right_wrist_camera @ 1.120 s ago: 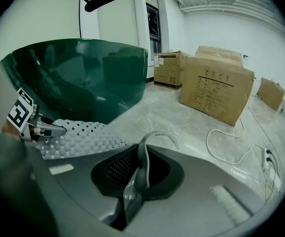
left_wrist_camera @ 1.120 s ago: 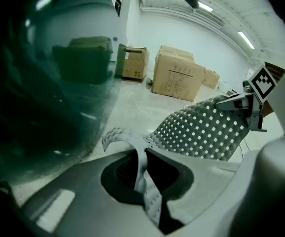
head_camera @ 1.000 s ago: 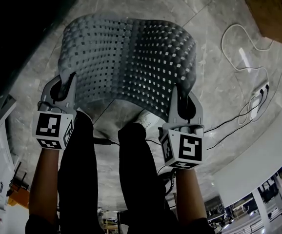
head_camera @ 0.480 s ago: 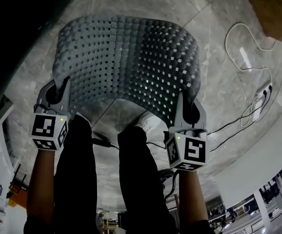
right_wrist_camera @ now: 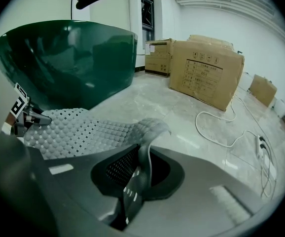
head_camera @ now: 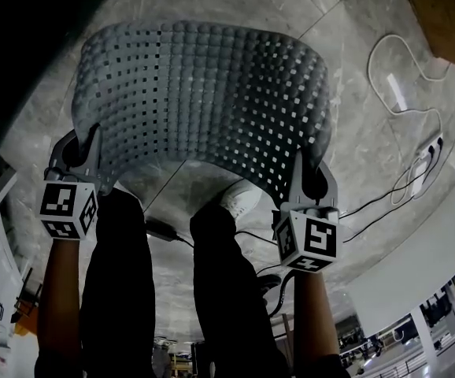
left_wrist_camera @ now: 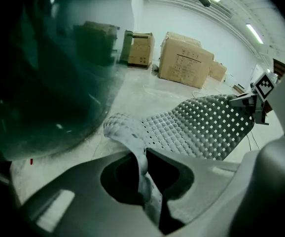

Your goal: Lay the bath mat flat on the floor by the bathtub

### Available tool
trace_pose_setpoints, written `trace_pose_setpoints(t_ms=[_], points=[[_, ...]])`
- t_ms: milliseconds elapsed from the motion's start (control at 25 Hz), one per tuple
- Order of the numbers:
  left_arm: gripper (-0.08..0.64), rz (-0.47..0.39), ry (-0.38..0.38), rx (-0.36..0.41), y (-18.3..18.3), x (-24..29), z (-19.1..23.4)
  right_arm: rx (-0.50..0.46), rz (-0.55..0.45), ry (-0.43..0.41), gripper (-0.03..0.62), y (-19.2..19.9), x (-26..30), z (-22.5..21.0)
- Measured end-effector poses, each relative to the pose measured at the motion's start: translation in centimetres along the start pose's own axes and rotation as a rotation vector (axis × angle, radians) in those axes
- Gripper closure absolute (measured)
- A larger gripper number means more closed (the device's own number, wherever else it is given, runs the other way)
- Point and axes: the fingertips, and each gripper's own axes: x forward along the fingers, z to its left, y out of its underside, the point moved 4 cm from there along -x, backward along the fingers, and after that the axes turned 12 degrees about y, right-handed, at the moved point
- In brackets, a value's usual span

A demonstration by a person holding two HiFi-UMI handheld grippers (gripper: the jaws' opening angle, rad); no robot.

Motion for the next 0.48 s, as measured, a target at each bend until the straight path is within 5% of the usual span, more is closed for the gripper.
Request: trace_pose_setpoints(t_ms=[480], points=[[0.542,0.026,-0.032,-0.052,2.7,2.1,3.4,0.038,0.046,0.060,0.541,3.6,3.3,-2.1]])
